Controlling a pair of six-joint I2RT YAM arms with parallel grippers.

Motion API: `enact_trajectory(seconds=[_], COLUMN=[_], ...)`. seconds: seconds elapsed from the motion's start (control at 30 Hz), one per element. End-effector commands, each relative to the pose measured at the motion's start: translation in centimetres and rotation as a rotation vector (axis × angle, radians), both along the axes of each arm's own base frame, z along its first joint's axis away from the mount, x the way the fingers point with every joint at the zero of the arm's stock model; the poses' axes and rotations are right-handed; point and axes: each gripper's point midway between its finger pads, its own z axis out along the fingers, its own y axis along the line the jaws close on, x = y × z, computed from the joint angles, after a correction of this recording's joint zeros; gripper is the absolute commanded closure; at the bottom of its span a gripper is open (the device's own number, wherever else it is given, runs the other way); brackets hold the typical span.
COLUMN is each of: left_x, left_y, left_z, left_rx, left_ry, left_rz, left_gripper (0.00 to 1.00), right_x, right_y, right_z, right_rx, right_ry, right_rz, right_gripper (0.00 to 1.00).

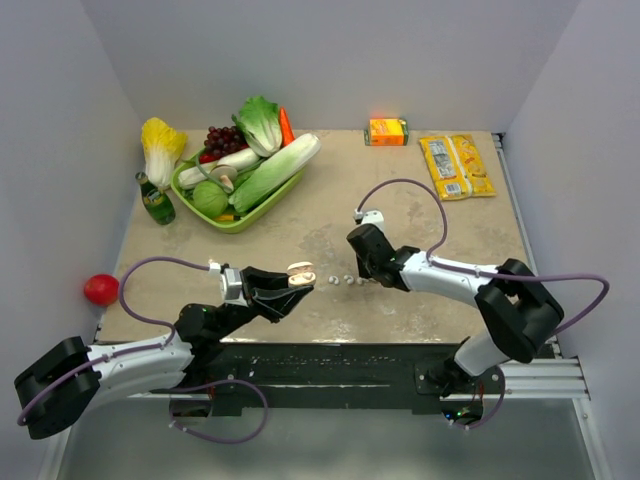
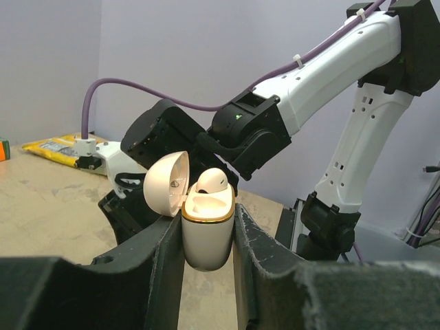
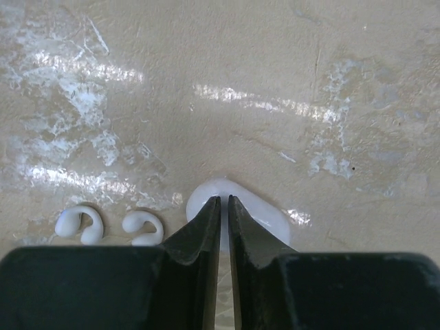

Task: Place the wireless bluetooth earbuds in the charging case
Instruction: Pick up the earbud from the center of the board.

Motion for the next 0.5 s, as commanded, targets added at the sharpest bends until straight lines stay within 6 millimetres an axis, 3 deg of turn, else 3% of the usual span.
enact_trajectory(seconds=[0.0, 0.13, 0.23, 0.33, 0.47], left_x=[-2.3, -2.2, -2.3, -2.3, -2.2], left_y=[3.4, 3.3, 3.5, 3.5, 3.5], left_z=[6.3, 6.2, 6.3, 6.3, 6.2], left_rx=[-0.257, -0.255, -0.259, -0.258, -0.253], left_ry=[-0.191, -0.189, -0.192, -0.194, -0.19], left_rz=[0.013, 0.015, 0.015, 0.019, 0.021], left_gripper=[1.0, 1.0, 1.0, 1.0, 1.0], right_x=[1.3, 1.8, 1.7, 0.9, -0.5], right_y=[0.1, 0.0, 0.2, -0.1, -0.9], right_z=[-0.1, 0.2, 1.8, 3.3, 3.9], right_rx=[-0.004, -0.005, 0.037, 0.079, 0.109], right_ry=[-0.005, -0.017, -0.055, -0.081, -0.077], right_rz=[-0.009, -0.022, -0.013, -0.004, -0.021], right_gripper=[0.85, 0.84, 0.83, 0.81, 0.79])
